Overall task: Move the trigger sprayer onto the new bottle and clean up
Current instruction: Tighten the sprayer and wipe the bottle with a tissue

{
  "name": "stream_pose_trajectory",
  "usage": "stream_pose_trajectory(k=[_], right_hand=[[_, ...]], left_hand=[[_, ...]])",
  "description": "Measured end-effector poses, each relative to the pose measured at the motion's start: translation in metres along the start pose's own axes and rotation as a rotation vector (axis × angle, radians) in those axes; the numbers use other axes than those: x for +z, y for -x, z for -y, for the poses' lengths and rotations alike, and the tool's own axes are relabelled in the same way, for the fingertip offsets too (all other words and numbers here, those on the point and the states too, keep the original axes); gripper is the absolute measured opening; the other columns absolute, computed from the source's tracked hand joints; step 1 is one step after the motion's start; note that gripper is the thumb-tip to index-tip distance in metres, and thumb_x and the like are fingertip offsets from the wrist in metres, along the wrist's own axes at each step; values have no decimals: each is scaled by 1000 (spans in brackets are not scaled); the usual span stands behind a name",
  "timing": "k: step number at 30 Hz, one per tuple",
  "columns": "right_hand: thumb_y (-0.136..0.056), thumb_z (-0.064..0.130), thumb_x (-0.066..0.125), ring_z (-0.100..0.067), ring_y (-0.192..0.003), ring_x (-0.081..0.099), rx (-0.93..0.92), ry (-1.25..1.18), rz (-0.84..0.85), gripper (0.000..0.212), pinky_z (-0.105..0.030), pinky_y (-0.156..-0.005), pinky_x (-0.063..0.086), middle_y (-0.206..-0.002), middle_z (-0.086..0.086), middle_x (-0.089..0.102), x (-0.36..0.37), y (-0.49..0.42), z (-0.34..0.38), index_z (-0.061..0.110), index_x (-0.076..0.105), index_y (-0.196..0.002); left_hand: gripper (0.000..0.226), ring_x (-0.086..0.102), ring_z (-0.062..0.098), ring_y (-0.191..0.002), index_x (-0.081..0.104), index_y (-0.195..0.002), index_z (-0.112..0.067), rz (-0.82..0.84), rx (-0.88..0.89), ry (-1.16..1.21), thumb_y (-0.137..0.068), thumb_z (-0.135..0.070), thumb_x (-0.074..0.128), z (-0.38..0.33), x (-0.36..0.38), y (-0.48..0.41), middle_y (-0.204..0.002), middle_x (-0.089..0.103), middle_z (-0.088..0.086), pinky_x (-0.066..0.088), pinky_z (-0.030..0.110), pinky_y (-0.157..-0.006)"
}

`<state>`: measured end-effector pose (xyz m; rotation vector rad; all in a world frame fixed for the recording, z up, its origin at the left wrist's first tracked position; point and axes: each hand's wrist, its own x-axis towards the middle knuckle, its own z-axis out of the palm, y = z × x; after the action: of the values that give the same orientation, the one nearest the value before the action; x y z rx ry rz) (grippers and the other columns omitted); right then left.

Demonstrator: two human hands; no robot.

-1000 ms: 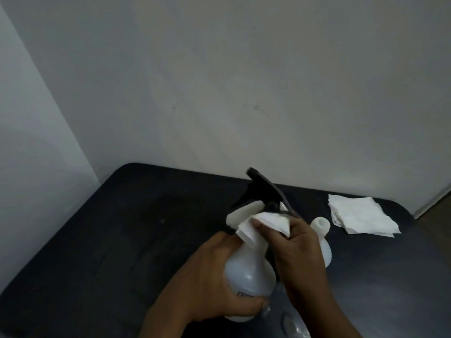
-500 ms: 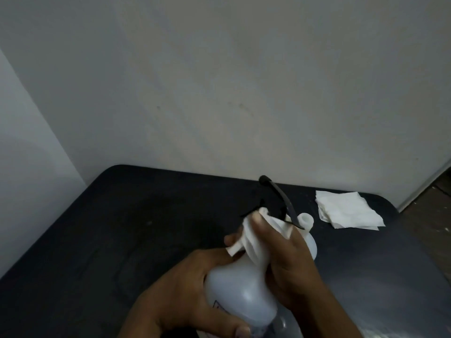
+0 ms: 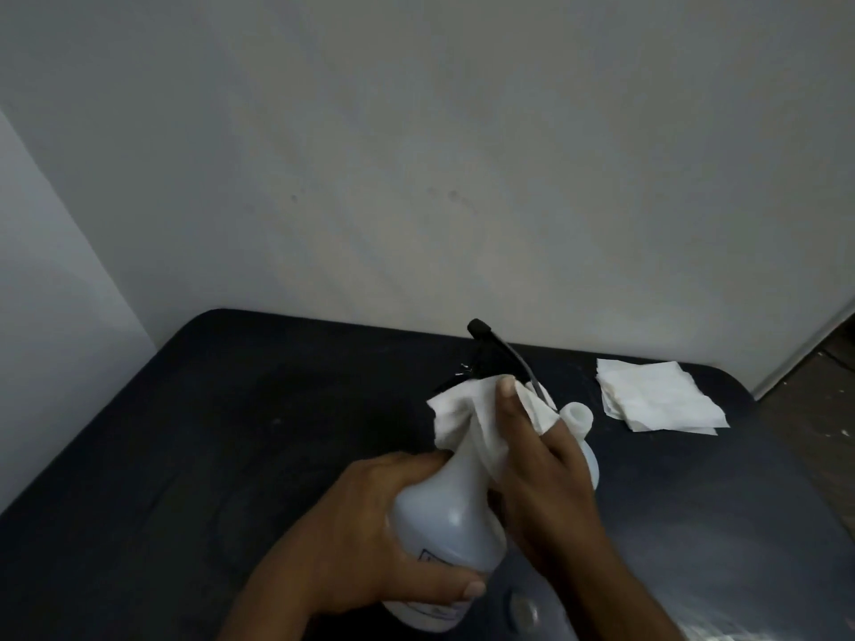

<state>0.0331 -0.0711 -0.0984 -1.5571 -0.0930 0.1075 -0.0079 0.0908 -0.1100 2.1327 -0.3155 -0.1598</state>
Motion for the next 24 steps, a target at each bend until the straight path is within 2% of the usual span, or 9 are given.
stream_pose_trajectory(k=[2,5,9,12,15,17,19,21,24], right_hand=[[-73,76,57,-3,-86,73,49,-57,2,49,-26,-77,57,-86,9,79,-3,0,2,34,78,-87],[-57,76,61,0,-96,70,94,-150,-45,51,-35,-96,52,-97,15,77,4,1,-5,43,75,-93],[-53,80,58,-8,-95,72,141,-136,-30,61,-35,-87,56,-95,10,78,3,-2,-10,40,74,-96],[-59,68,65,-15,-92,74,133,-256,-36,55,-38,-87,57,-91,-1,79,-10,-9,-6,27,78,-93],[-76,46,66,-5,-68,70,85,-459,51,27,-20,-64,57,-70,5,73,-13,-10,1,22,76,-68],[-88,37,60,-5,-61,69,13,-369,-35,31,-18,-55,55,-65,5,72,-13,-11,2,25,76,-64],[-91,32,57,-9,-64,70,-94,-328,-153,32,-21,-58,58,-67,2,75,-16,-15,7,23,78,-69],[-90,27,58,-8,-60,63,-210,-278,-150,31,-19,-55,54,-62,2,68,-20,-18,12,14,72,-65],[-87,26,62,-3,-55,59,-292,-155,-70,24,-14,-53,48,-58,4,65,-19,-20,11,16,68,-66]], left_hand=[[78,63,-7,-98,55,-116,-60,-59,11,-61,-45,-65,86,0,-2,2,-107,67,-25,54,18,-81],[80,60,-7,-95,53,-116,-54,-175,20,-169,-43,-70,81,-2,1,2,-101,64,-26,52,17,-78],[76,56,-7,-97,48,-113,-57,-180,14,-225,-45,-70,76,1,4,0,-103,60,-27,49,15,-76],[78,58,-6,-96,46,-112,-62,-192,-2,-196,-42,-73,78,2,4,-1,-100,59,-23,51,15,-76],[76,57,-6,-97,45,-108,-64,-190,-5,-194,-41,-74,79,1,4,-3,-103,56,-24,51,17,-77],[76,57,-4,-94,45,-109,-63,-176,-15,-218,-42,-75,78,2,3,-2,-104,54,-23,53,20,-79],[77,56,-3,-91,49,-113,-56,-164,-21,-259,-44,-75,77,3,3,0,-103,50,-23,53,25,-80],[76,55,-3,-92,51,-113,-52,-167,-17,-288,-45,-74,77,4,3,2,-102,48,-24,53,25,-80],[76,55,-2,-91,49,-113,-52,-205,-24,-298,-45,-74,76,8,1,4,-102,47,-24,52,23,-77]])
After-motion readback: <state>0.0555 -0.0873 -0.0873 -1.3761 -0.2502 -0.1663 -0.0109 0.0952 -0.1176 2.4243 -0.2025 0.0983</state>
